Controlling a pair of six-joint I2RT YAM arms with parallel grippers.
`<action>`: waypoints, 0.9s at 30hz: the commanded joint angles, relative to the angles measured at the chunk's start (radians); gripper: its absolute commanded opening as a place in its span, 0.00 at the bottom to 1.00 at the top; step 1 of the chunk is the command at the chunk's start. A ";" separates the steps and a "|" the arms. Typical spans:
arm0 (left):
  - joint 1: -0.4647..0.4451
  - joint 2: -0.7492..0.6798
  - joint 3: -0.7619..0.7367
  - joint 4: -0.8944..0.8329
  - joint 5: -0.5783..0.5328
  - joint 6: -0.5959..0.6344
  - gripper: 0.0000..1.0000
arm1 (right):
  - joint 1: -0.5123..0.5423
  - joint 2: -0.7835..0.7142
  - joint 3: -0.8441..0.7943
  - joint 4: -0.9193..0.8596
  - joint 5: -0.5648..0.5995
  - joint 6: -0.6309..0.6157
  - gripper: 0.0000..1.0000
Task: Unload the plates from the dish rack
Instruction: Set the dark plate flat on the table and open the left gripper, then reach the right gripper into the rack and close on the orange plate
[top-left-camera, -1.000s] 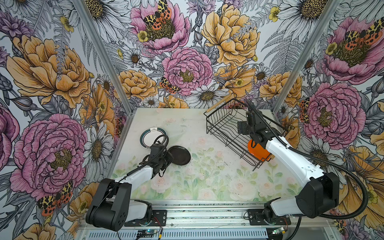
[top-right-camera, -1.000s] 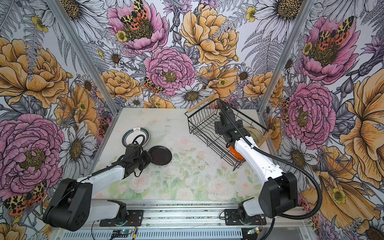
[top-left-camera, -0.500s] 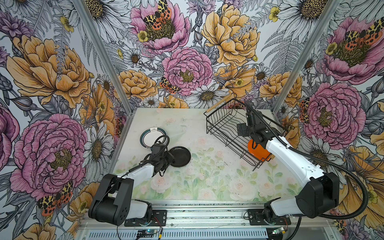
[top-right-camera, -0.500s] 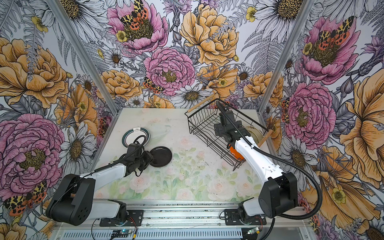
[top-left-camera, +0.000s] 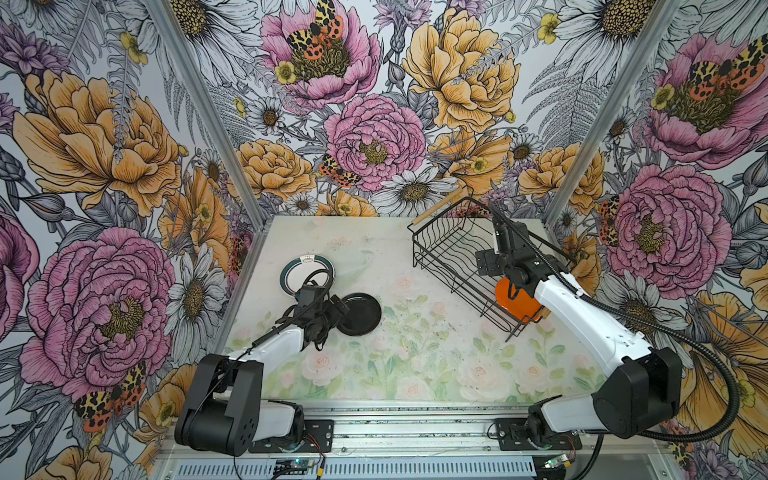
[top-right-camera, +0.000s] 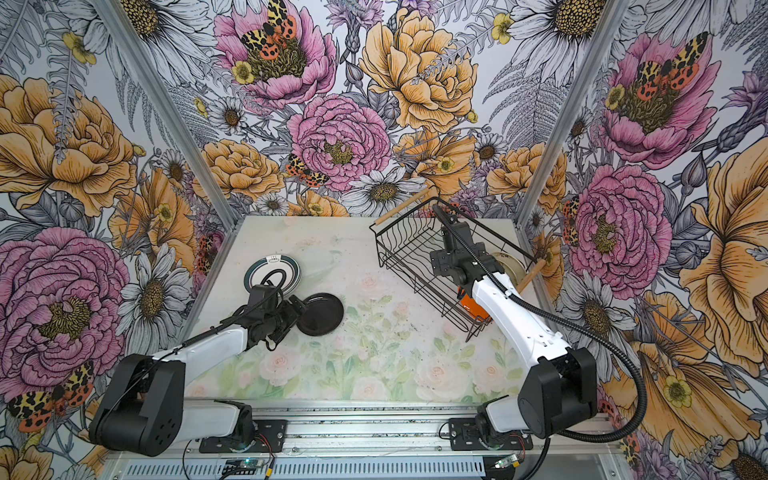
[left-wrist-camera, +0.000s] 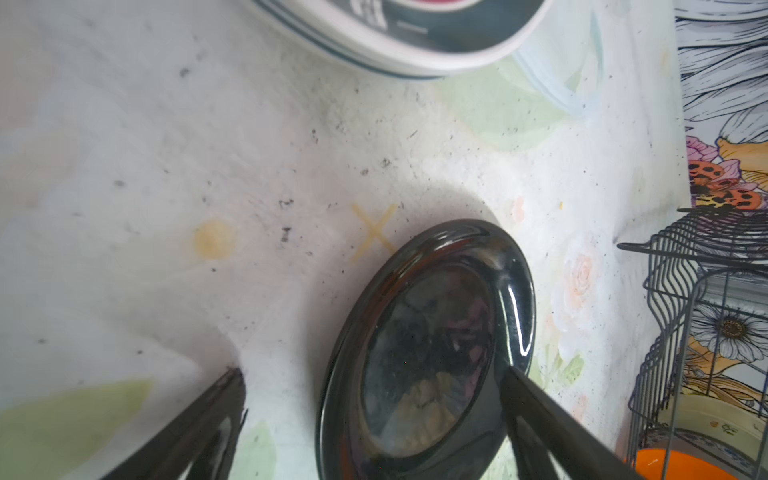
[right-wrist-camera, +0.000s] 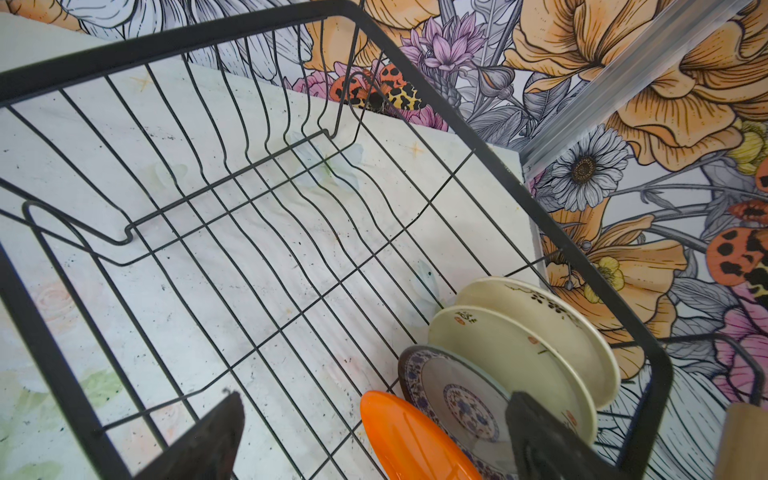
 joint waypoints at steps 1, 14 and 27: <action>0.038 -0.099 0.037 -0.132 -0.027 0.060 0.99 | -0.015 -0.042 0.013 -0.078 -0.046 -0.033 1.00; 0.132 -0.272 0.170 -0.247 0.016 0.205 0.99 | -0.148 -0.009 0.102 -0.365 -0.179 -0.083 1.00; 0.005 -0.339 0.144 -0.098 -0.093 0.245 0.99 | -0.188 0.075 0.121 -0.417 -0.210 -0.114 0.94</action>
